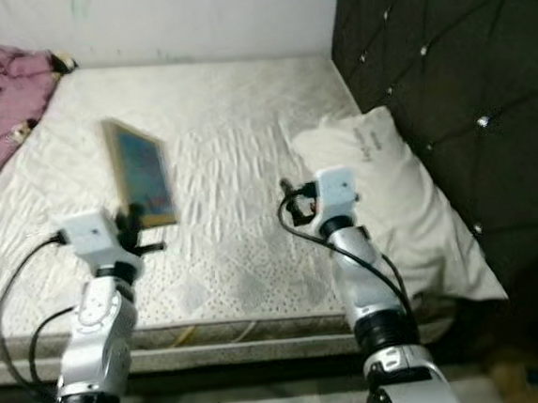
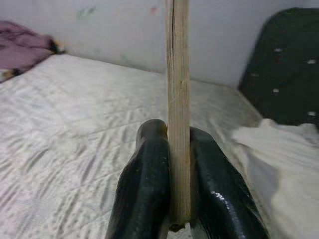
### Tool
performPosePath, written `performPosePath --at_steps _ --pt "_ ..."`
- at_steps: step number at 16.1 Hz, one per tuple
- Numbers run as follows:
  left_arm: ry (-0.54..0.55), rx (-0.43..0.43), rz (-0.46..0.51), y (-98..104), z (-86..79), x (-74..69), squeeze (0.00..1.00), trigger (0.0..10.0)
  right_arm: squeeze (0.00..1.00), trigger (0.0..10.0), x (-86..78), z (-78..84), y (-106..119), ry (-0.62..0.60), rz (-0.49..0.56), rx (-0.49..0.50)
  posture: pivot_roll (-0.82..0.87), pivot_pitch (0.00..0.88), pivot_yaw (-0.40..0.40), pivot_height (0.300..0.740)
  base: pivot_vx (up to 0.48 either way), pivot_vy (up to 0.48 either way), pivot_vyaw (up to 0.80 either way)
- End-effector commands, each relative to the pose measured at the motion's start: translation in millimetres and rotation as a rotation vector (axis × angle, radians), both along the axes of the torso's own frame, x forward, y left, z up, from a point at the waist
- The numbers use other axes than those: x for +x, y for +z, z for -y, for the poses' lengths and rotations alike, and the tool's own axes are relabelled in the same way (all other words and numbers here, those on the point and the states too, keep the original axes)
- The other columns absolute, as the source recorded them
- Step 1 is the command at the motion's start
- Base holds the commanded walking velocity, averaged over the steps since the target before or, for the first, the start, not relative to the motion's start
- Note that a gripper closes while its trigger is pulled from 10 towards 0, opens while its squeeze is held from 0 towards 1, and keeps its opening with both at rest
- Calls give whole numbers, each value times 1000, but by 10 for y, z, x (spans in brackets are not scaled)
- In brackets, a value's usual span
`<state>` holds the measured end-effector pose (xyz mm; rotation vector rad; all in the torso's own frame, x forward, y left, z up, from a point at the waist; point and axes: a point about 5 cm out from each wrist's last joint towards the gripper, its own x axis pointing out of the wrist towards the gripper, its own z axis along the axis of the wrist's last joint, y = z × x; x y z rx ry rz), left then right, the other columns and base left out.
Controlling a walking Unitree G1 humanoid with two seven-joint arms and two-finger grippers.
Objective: Clean up the room
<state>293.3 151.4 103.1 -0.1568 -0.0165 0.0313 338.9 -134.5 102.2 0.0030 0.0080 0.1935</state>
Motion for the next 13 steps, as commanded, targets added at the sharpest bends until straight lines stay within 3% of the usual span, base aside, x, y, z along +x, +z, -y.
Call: performPosePath --at_steps 1,5,8,11,13 --pt "19 25 53 124 -83 33 0 10000 0 10000 27 -82 67 18 22 8 -5 0 -19 740 0 255 0" --pt "9 30 69 136 -74 28 0 10000 0 10000 26 -88 57 22 20 7 -4 0 -19 740 0 0 0" --pt "0 25 79 147 -65 21 0 10000 0 10000 25 -89 51 21 17 9 -4 0 -17 740 0 0 -602" --pt "-3 29 79 148 -67 21 0 10000 0 10000 25 -95 51 22 18 9 -5 0 -17 740 0 0 0" --pt "-4 28 82 150 -67 18 0 10000 0 10000 24 -94 50 21 18 10 -5 0 -17 740 274 0 0"
